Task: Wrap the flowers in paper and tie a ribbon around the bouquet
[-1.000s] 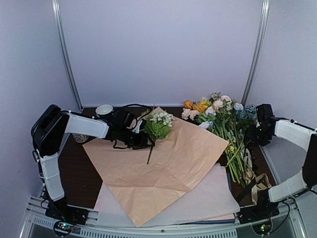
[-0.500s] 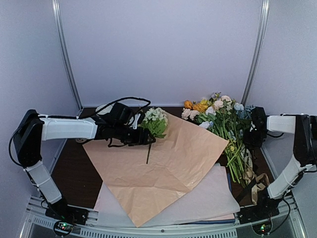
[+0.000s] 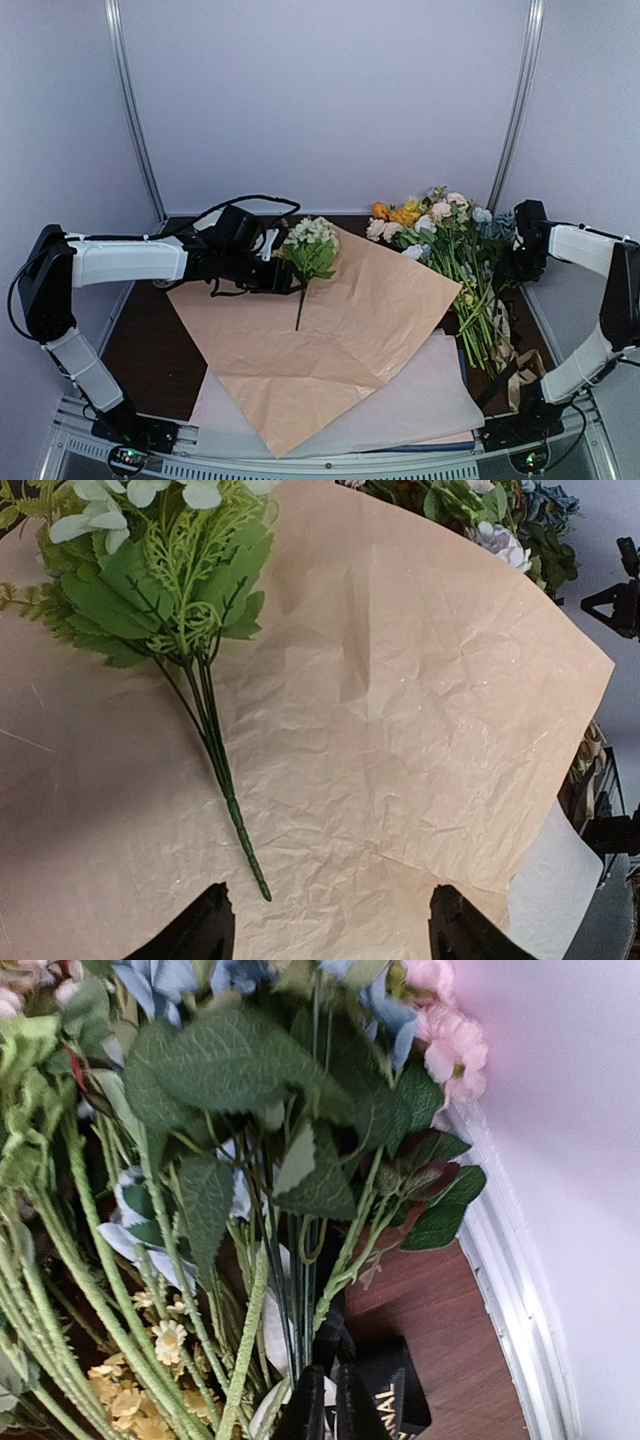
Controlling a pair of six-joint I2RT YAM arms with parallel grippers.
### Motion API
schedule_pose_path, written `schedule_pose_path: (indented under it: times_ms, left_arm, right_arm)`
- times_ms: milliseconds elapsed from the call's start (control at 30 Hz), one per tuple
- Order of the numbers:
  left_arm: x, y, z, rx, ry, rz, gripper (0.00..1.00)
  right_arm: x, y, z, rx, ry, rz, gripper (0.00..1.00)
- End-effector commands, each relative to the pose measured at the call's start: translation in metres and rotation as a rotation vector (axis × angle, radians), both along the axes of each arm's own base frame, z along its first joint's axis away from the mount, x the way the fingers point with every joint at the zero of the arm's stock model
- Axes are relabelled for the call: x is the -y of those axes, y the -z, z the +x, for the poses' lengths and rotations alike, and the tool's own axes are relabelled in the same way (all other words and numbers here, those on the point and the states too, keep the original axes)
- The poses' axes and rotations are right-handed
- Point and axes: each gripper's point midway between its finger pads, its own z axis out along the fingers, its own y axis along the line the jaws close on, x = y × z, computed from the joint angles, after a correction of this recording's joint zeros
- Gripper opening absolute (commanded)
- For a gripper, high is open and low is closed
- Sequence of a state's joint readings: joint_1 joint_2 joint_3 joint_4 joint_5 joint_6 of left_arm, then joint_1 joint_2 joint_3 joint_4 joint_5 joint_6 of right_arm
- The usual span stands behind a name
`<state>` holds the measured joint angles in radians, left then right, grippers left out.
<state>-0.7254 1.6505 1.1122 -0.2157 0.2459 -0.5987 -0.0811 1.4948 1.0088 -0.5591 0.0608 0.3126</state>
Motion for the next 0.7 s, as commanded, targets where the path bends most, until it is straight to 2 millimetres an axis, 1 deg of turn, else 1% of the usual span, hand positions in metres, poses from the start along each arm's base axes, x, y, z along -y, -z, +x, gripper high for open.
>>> schedule_pose_path:
  times_ms: [0,33,100,233,333,400,433,467,500,600,633,667]
  left_arm:
    - [-0.003,-0.005,0.003,0.039,0.011,0.019,0.70]
    - [-0.003,-0.006,0.003,0.044,0.014,0.024,0.70]
    - [-0.004,-0.005,0.003,0.045,0.017,0.032,0.71]
    - [-0.006,-0.005,0.002,0.048,0.019,0.040,0.71]
    - [-0.009,-0.003,0.001,0.048,0.013,0.049,0.71]
    - [-0.010,-0.001,0.000,0.043,0.011,0.052,0.71]
    - [-0.010,0.000,-0.001,0.042,0.011,0.053,0.71]
    - [-0.011,0.001,-0.001,0.040,0.009,0.055,0.70]
    - [-0.011,0.001,-0.001,0.040,0.008,0.055,0.70]
    - [-0.012,0.001,-0.001,0.041,0.004,0.056,0.70]
    - [-0.012,0.001,0.000,0.043,0.003,0.056,0.70]
    - [-0.012,0.001,0.000,0.042,0.004,0.057,0.70]
  right_arm:
    - [0.014,-0.031,0.004,0.078,0.035,-0.060,0.21]
    - [0.013,-0.026,0.006,0.063,0.037,-0.054,0.31]
    - [0.011,-0.013,0.008,0.018,0.036,-0.030,0.40]
    - [0.006,0.018,0.015,-0.060,0.027,0.027,0.43]
    - [0.009,0.032,0.021,-0.093,0.037,0.037,0.42]
    - [0.012,0.040,0.023,-0.115,0.043,0.038,0.39]
    - [0.013,0.042,0.024,-0.122,0.045,0.039,0.35]
    - [0.014,0.044,0.024,-0.128,0.044,0.041,0.31]
    - [0.013,0.045,0.025,-0.127,0.037,0.042,0.24]
    - [0.012,0.040,0.027,-0.111,0.011,0.037,0.06]
    - [0.013,0.037,0.027,-0.107,0.007,0.025,0.02]
    - [0.014,0.034,0.027,-0.102,0.000,0.012,0.00]
